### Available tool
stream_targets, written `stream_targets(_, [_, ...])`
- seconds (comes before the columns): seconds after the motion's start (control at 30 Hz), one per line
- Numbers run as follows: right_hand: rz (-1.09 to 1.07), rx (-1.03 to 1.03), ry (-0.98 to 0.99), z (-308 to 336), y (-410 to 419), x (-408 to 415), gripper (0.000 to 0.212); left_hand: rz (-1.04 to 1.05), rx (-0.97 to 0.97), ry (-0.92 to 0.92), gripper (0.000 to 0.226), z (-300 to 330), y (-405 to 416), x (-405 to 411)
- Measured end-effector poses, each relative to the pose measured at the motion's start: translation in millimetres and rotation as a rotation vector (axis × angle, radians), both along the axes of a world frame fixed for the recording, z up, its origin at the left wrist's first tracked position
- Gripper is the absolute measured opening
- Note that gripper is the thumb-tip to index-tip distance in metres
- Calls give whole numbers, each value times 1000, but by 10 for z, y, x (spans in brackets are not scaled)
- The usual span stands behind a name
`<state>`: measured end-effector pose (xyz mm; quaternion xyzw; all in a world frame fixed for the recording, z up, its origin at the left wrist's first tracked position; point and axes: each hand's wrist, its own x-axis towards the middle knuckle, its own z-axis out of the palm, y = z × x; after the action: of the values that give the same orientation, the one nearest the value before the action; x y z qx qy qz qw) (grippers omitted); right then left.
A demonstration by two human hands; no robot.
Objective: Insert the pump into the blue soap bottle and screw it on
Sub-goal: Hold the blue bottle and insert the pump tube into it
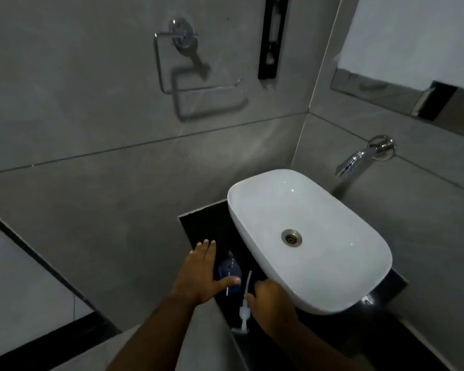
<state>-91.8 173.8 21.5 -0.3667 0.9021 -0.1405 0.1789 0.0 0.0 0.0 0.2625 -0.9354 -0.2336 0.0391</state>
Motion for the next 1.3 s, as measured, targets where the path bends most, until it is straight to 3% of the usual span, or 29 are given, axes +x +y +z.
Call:
stream_targets(0.23, [-323, -17, -247, -332, -34, 183, 43, -29, 43, 21, 122, -224, 56, -102])
stream_targets(0.43, [-457, -36, -346, -532, -9, 180, 37, -24, 115, 54, 97, -406, 53, -80])
stream_targets(0.67, [-426, -193, -231, -291, -13, 20, 26, -31, 55, 76, 104, -428, 84, -68])
stream_targets(0.83, [-500, -434, -177, 151, -97, -134, 12, -48, 17, 54, 108, -418, 87, -61])
stream_targets(0.93, [-427, -450, -200, 401, -121, -295, 12, -48, 8, 44, 106, -423, 74, -70])
stream_targets(1.07, [-166, -407, -49, 819, -125, -493, 15, -47, 13, 51, 105, -432, 62, -66])
stream_targets(1.3, [156, -21, -93, 1499, -272, -721, 21, -53, -71, 72, 103, -548, 40, -59])
